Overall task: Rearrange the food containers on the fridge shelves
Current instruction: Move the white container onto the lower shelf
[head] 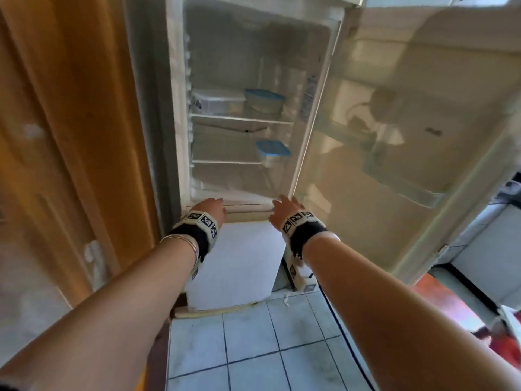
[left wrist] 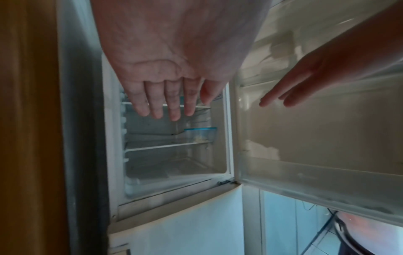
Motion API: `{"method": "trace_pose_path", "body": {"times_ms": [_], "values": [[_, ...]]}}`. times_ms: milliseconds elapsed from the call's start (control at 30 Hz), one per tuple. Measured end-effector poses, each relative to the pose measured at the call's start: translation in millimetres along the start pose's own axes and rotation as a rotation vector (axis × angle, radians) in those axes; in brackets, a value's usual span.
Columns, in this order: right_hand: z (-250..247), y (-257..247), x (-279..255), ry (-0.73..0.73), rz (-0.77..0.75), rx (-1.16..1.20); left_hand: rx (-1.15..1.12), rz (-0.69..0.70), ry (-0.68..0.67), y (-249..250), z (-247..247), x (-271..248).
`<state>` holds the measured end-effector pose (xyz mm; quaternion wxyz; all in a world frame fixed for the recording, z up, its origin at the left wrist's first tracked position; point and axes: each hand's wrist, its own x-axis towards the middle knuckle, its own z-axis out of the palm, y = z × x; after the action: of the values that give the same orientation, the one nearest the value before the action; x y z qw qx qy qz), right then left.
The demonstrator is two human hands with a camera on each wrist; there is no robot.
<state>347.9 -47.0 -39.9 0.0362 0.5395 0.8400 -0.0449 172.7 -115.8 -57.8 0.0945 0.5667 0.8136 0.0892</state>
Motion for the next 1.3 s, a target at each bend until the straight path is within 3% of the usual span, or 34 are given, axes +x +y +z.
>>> {"method": "trace_pose_path", "body": {"times_ms": [167,400,800,1100,1300], "values": [[4,-29,57,-0.096,-0.06,-0.063,-0.015,-0.067,-0.037,-28,-5,37],[-9,-41,163,-0.098,-0.157,-0.068,-0.024,-0.159,-0.015,-26,-22,123],[-103,-41,329,0.021,-0.27,0.098,-0.116,-0.239,0.147,-4,-100,275],[-157,-62,423,0.102,-0.185,0.199,-0.088,-0.232,0.376,-18,-163,377],[-168,-86,482,0.108,-0.068,0.28,-0.004,-0.252,0.332,-36,-192,443]]}}
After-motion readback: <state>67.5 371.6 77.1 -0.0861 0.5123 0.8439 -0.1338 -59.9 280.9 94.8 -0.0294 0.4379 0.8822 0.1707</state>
